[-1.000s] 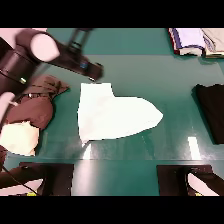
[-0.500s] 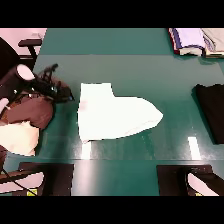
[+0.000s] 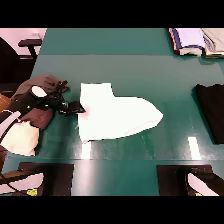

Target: Fold the shirts.

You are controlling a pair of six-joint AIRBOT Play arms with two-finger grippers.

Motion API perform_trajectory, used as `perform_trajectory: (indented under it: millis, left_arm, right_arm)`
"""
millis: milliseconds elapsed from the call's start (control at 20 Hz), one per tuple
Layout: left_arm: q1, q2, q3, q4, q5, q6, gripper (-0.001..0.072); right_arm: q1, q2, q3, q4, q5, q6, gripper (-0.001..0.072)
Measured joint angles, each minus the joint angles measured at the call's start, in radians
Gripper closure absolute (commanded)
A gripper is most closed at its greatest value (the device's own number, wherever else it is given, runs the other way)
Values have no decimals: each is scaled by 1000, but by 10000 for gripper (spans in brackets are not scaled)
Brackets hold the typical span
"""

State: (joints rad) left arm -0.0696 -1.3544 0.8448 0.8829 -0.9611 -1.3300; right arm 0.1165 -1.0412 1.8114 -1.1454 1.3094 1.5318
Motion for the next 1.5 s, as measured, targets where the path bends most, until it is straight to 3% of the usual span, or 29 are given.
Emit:
perform_trajectory:
  millis: [50,250,450,500,550,600,650,950,1250,1300,1500]
  left_arm:
    - [-6,-2,-4,0,12,0,674]
    - [-19,0,60,-27,-1,-3,681]
    - [-23,0,248,13,-53,-4,681]
    - [-23,0,296,29,-60,-4,681]
    - [-23,0,342,46,-68,-5,681]
    - [-22,0,379,56,-72,-5,682]
    - [-23,0,410,64,-74,-6,682]
    - [-24,-1,475,86,-79,-7,681]
    - [-24,-1,484,92,-79,-9,681]
    - [-24,-1,485,92,-78,-9,681]
    - [-24,-1,485,92,-77,-9,682]
  right_arm:
    - [0,0,0,0,2,0,696]
    - [-9,-2,-15,-3,47,0,697]
    - [-58,-2,-175,-7,138,0,695]
    - [-72,-3,-245,-10,148,0,642]
    - [-84,-4,-323,-9,150,0,353]
    - [-92,-9,-400,-7,148,0,142]
    - [-98,-21,-476,-6,136,0,142]
    - [-35,-229,-732,126,-10,-75,154]
    - [90,-505,-593,196,-88,-112,157]
    - [109,-542,-560,198,-84,-114,185]
    - [178,-649,-438,204,-47,-135,697]
